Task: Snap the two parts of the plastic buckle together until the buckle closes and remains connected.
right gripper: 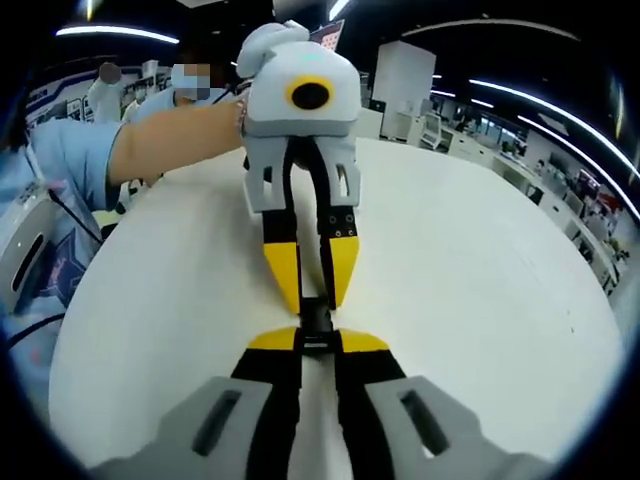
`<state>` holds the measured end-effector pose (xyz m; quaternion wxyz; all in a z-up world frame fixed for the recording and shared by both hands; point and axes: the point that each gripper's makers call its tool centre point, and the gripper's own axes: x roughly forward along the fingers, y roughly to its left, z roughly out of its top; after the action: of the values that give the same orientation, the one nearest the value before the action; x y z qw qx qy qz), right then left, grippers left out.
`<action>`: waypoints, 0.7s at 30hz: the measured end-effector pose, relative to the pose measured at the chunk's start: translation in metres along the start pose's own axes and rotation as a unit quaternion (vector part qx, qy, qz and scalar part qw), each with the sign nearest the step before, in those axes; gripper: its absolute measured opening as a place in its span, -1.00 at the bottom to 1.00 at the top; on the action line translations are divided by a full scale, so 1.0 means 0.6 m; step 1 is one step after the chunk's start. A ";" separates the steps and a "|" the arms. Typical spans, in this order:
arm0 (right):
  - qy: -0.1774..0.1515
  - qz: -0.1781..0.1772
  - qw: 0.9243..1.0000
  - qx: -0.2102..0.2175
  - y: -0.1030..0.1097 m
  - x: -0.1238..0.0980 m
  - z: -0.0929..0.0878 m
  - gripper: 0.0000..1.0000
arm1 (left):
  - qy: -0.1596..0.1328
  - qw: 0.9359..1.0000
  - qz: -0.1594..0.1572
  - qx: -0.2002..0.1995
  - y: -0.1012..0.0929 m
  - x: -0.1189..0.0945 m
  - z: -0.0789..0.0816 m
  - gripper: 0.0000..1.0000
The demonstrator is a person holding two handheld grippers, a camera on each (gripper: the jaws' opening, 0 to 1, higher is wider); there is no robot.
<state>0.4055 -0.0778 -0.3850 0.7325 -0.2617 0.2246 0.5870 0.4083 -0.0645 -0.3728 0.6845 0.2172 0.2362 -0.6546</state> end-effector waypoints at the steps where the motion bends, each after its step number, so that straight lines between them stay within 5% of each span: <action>1: 0.005 0.008 1.000 0.006 -0.005 0.000 -0.001 -0.78 | 0.000 1.000 -0.003 -0.004 0.004 0.000 0.000 -0.77; 9: -0.021 -0.001 1.000 -0.001 -0.087 0.024 0.028 -0.77 | -0.009 1.000 0.014 -0.011 0.059 0.004 -0.001 -0.77; 21: -0.025 0.002 1.000 0.015 -0.117 0.020 0.038 -0.77 | -0.008 1.000 0.013 -0.027 0.120 0.010 -0.003 -0.77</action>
<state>0.4772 -0.0663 -0.3668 0.7404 -0.2359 0.2158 0.5912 0.4806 -0.0645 -0.3788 0.7005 0.1960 0.2456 -0.6408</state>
